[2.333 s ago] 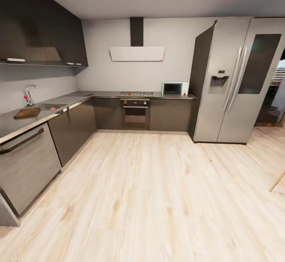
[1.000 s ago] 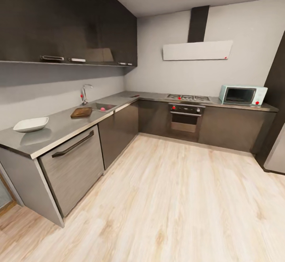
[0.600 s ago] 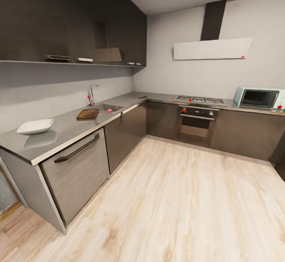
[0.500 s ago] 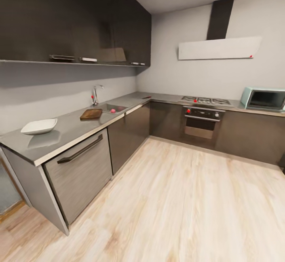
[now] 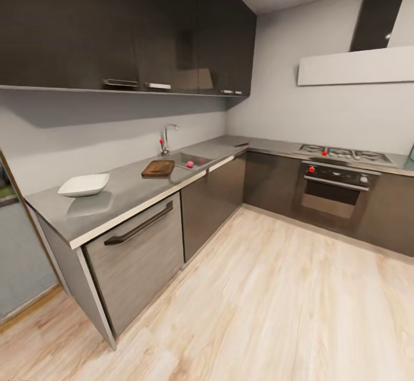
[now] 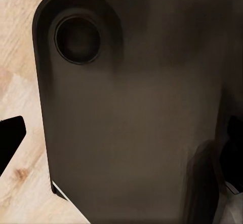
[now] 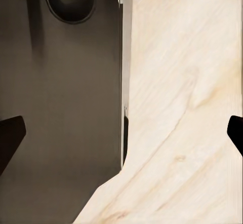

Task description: In the kitchen, take the Vidalia onion out of the sink, dice it on the chopping board with the paring knife, put the diced onion into the bowl on the countertop, then place both the paring knife and the chopping board into the sink.

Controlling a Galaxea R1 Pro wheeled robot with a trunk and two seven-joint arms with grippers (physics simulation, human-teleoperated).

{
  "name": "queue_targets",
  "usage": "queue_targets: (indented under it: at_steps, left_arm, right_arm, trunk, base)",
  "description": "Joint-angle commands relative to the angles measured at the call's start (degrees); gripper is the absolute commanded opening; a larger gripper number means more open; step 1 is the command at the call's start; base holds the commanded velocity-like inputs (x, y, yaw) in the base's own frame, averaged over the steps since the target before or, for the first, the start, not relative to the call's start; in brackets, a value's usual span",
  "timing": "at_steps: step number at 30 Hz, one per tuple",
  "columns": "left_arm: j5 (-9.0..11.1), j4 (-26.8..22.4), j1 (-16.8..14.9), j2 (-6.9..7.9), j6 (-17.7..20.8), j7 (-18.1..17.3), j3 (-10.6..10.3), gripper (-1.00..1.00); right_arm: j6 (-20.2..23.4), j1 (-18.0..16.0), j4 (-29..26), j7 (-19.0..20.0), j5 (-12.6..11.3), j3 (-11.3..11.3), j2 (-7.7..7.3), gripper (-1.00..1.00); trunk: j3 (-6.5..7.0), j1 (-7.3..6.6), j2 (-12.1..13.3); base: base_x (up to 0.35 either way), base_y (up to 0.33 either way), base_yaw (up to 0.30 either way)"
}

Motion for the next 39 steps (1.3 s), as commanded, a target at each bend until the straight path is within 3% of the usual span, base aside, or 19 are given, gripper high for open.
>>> queue_targets:
  at_steps: [1, 8, 16, 24, 32, 39]
  left_arm:
    - [0.02, -0.07, 0.02, -0.01, -0.09, 0.01, -0.03, 1.00]
    - [0.00, -0.09, 0.02, -0.01, -0.10, 0.01, -0.03, 1.00]
    - [-0.02, -0.16, 0.02, -1.00, -0.09, 0.09, 0.07, 1.00]
    - [0.07, -0.16, 0.02, -0.90, 0.30, 0.19, 0.51, 1.00]
    - [0.07, -0.16, 0.02, -0.81, 0.44, 0.19, 0.59, 1.00]
    - [0.07, -0.16, 0.02, -0.88, 0.44, 0.18, 0.59, 1.00]
  right_arm:
    - [-0.32, -0.02, 0.10, 0.11, 0.18, -0.14, -0.02, 1.00]
    - [-0.32, -0.03, 0.13, 0.11, 0.18, -0.14, -0.02, 1.00]
    - [-0.32, -0.01, 0.14, 0.11, 0.18, -0.14, -0.02, 1.00]
    - [-0.32, -0.03, 0.13, 0.11, 0.18, -0.14, -0.02, 1.00]
    - [-0.32, -0.03, 0.17, 0.11, 0.18, -0.14, -0.02, 1.00]
    - [-0.32, -0.03, 0.19, 0.11, 0.18, -0.14, -0.02, 1.00]
  trunk:
    - [-0.03, 0.04, -0.02]
    - [-0.03, 0.04, -0.02]
    - [-0.03, 0.04, -0.02]
    - [1.41, -1.72, 3.19]
    - [2.84, -3.48, 6.40]
    - [4.10, -5.01, 9.21]
  base:
    - [0.332, 0.000, 0.291]
    - [0.304, 0.038, 0.291]
    - [0.040, 0.011, 0.291]
    - [0.040, 0.015, 0.291]
    - [0.307, 0.084, 0.235]
    - [0.340, 0.016, 0.040]
